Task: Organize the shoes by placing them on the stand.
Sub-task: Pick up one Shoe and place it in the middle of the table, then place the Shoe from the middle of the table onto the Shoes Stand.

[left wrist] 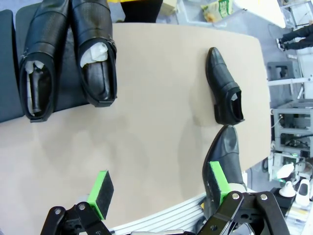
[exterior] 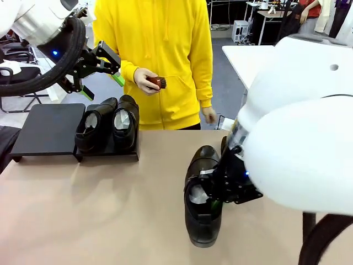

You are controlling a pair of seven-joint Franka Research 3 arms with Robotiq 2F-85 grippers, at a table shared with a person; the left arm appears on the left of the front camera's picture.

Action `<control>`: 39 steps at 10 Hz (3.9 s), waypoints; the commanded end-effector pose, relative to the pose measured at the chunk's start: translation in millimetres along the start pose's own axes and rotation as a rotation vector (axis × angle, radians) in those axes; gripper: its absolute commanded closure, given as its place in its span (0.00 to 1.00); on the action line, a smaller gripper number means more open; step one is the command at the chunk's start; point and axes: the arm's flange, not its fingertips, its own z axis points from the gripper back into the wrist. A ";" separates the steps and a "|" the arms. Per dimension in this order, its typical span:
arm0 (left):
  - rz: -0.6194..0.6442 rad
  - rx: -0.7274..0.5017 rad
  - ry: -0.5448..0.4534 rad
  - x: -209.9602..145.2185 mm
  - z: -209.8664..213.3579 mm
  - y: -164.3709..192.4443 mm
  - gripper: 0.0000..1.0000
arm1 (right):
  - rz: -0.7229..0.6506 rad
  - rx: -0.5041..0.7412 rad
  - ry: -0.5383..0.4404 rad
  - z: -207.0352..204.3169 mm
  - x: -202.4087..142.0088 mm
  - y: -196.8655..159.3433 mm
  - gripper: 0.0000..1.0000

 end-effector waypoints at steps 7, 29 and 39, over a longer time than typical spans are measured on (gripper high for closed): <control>-0.006 -0.007 -0.011 -0.6 0.8 0.8 0.00 | 0.211 -0.060 -0.061 -91.3 55.5 135.0 1.00; -0.006 -0.007 -0.011 -0.6 0.8 0.8 0.00 | 0.155 0.042 0.152 -139.0 79.4 119.7 0.00; 0.000 0.001 -0.001 0.1 0.3 0.2 0.00 | -0.127 0.157 -0.068 -22.0 99.9 -63.0 0.00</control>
